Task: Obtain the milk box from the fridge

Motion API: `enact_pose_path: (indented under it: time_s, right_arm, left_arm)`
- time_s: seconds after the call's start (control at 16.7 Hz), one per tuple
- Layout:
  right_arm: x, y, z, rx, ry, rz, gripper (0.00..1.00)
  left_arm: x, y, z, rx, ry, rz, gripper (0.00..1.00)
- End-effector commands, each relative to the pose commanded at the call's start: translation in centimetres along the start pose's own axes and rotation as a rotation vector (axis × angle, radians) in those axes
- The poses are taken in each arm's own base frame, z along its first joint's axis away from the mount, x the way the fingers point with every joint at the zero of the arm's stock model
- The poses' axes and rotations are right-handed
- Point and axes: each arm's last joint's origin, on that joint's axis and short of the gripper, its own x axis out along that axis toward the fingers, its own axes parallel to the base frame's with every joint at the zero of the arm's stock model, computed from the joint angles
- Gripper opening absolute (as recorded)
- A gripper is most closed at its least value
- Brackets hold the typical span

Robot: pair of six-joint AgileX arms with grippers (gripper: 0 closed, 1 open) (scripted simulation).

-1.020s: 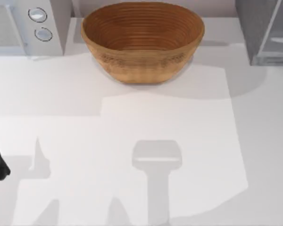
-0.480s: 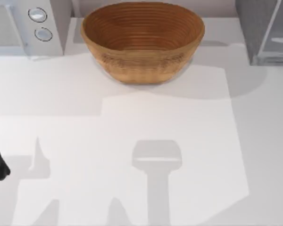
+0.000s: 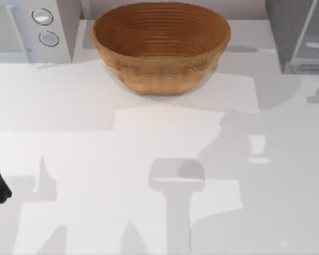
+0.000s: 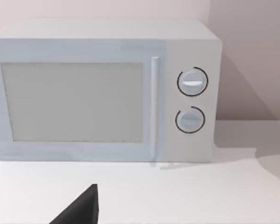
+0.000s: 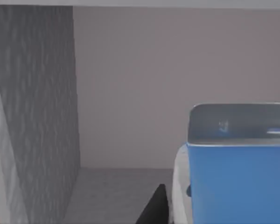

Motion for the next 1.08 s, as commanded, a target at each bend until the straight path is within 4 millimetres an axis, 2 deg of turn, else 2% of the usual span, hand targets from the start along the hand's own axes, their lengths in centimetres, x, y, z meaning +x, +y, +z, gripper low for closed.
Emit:
enact_pose_path:
  time_s: [0.12,0.24,0.36,0.54,0.78,0.9,1.08]
  right_arm:
    - [-3.6,1.4,1.9,0.003,-0.002,-0.002,0.0]
    - [-7.7,2.7,2.7,0.009,0.003,-0.004,0.0]
    - [-11.5,3.8,2.4,0.014,0.008,-0.004,0.0]
    - [-16.0,4.8,0.5,0.02,0.011,-0.002,0.0]
    - [-18.9,5.5,-2.9,0.023,0.033,0.004,0.0]
    - [-19.5,5.7,-4.0,0.022,0.042,0.007,0.0]
    - [-19.8,5.8,-4.8,0.02,0.046,0.009,0.0]
  left_arm:
    - [0.0,0.0,0.0,0.0,0.0,0.0,1.0]
    - [0.0,0.0,0.0,0.0,0.0,0.0,1.0]
    - [0.0,0.0,0.0,0.0,0.0,0.0,1.0]
    - [0.0,0.0,0.0,0.0,0.0,0.0,1.0]
    - [0.0,0.0,0.0,0.0,0.0,0.0,1.0]
    - [0.0,0.0,0.0,0.0,0.0,0.0,1.0]
    - [0.0,0.0,0.0,0.0,0.0,0.0,1.0]
